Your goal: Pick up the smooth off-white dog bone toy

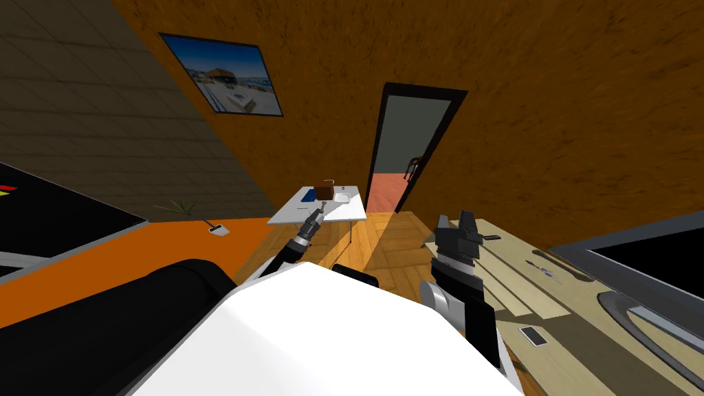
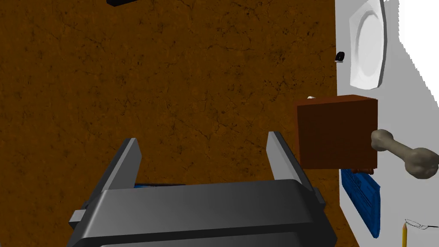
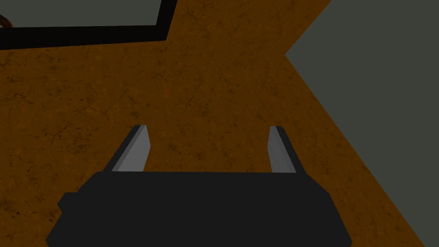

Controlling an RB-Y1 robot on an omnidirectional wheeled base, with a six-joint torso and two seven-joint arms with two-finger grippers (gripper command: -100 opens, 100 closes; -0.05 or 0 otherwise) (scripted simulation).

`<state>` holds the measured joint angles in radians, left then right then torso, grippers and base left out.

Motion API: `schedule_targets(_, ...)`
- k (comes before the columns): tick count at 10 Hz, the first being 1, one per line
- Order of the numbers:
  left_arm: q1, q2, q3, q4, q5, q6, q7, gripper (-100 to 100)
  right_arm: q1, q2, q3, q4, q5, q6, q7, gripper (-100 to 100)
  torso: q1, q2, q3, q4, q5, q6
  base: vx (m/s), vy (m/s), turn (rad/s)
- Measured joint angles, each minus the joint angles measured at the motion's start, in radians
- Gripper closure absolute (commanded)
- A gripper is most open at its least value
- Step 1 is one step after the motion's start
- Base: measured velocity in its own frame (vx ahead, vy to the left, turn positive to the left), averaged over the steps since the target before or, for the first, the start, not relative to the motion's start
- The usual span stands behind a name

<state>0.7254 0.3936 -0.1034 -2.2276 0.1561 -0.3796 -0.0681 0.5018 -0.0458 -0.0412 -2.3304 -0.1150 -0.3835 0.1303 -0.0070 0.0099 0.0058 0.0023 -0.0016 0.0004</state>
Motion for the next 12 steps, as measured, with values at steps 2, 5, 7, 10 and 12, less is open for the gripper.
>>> schedule_targets(2, 0.024, 0.058, -0.015, 0.019, 0.033, 0.011, 0.004, -100, 0.000, 0.000, 0.000, 0.000, 0.000, 0.000, 0.000, 0, 0.002, -0.003, -0.001, -0.001, 0.000, 0.000, -0.080, -0.076, -0.111)
schedule_targets(5, 0.087, 0.149, -0.041, 0.046, 0.097, 0.022, 0.011, -100, 0.000, 0.000, 0.000, 0.000, 0.000, 0.000, 0.000, 0, 0.002, -0.002, -0.001, -0.001, 0.000, 0.000, -0.088, -0.082, -0.196)
schedule_targets(7, 0.093, 0.213, -0.057, 0.077, 0.138, 0.044, 0.016, -100, 0.000, 0.000, 0.000, 0.000, 0.000, 0.000, 0.000, 0, 0.004, -0.004, -0.002, -0.001, 0.001, 0.000, -0.050, -0.059, -0.142)
schedule_targets(10, 0.118, 0.285, -0.091, 0.116, 0.181, 0.059, 0.013, -100, 0.000, 0.000, 0.000, 0.000, 0.000, 0.000, 0.000, 0, 0.007, -0.007, -0.004, -0.001, 0.001, -0.001, -0.026, -0.045, -0.194)
schedule_targets(12, 0.133, 0.344, -0.112, 0.162, 0.220, 0.053, 0.021, -100, 0.000, 0.000, 0.000, 0.000, 0.000, 0.000, 0.000, 0, 0.008, -0.007, -0.004, -0.001, 0.001, -0.001, -0.024, -0.026, -0.182)
